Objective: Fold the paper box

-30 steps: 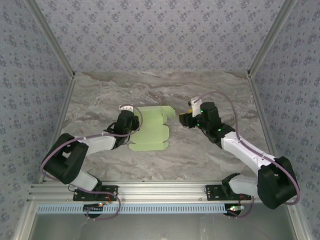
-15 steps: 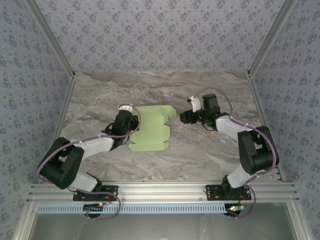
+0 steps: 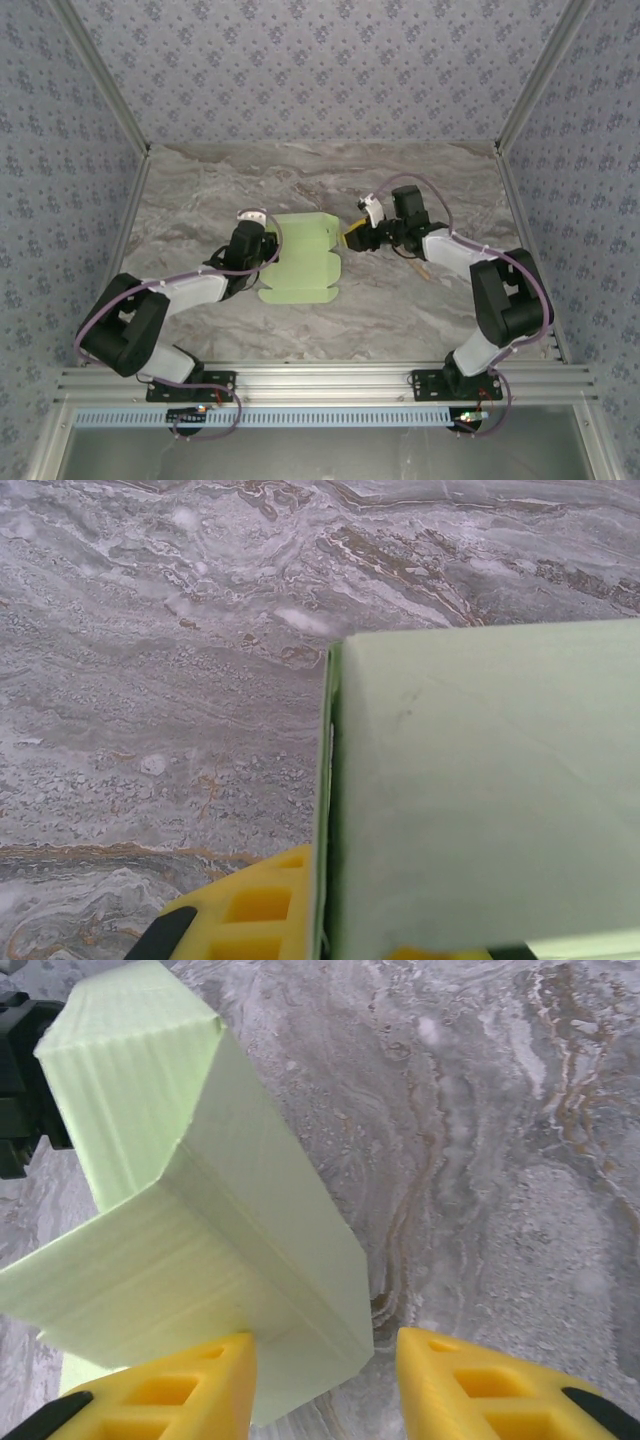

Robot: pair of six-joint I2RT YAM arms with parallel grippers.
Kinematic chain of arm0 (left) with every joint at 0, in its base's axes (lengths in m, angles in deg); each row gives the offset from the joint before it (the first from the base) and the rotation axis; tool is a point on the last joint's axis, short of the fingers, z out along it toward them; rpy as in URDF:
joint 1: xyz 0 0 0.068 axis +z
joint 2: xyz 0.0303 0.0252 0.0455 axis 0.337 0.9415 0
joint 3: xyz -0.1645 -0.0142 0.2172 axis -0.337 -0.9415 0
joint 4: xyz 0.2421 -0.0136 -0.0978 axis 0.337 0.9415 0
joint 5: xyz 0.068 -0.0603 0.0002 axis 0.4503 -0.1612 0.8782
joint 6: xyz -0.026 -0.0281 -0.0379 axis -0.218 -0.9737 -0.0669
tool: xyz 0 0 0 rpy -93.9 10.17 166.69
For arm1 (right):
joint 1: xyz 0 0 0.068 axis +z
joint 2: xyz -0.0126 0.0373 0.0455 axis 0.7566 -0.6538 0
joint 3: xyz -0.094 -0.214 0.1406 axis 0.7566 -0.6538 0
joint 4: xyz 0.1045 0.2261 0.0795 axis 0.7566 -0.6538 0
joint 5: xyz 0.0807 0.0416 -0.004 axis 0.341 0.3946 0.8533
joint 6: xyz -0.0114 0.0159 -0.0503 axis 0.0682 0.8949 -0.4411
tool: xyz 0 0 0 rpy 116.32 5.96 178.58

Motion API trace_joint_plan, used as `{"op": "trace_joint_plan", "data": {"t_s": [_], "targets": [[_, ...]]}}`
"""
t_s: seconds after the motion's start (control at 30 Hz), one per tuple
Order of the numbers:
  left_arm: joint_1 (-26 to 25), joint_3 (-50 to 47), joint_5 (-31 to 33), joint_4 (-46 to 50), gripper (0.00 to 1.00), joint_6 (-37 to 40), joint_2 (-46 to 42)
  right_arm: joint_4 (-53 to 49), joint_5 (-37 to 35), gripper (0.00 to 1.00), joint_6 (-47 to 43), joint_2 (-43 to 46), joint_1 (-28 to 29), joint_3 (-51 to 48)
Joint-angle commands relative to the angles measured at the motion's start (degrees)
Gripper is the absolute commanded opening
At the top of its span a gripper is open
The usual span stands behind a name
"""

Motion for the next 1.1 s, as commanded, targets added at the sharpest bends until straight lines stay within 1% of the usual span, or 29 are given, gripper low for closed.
{"op": "trace_joint_plan", "data": {"t_s": [0.0,0.23,0.47,0.67,0.9,1.07], "targets": [[0.3,1.7,-1.7,-0.2,0.05,-0.4,0.6,-0.1,1.8,0.41,-1.9,-1.1,1.1,2.6],[0.3,1.9,-2.2,0.0,0.05,-0.3,0.7,0.4,1.4,0.40,-2.8,-1.5,3.0,3.0],[0.1,1.7,-3.0,-0.5,0.05,0.1,0.6,3.7,-2.9,0.40,-2.3,-1.9,4.7,2.7],[-0.1,1.8,-3.7,-0.5,0.05,0.5,0.7,5.1,-7.0,0.40,-3.7,-1.9,6.7,3.1],[-0.2,1.8,-3.8,-0.3,0.06,0.7,0.8,8.4,-17.2,0.40,-6.1,-0.3,10.0,1.5],[-0.4,2.0,-3.8,-0.2,0.06,0.7,0.8,10.2,-21.9,0.42,-7.4,0.6,11.2,0.5]]}}
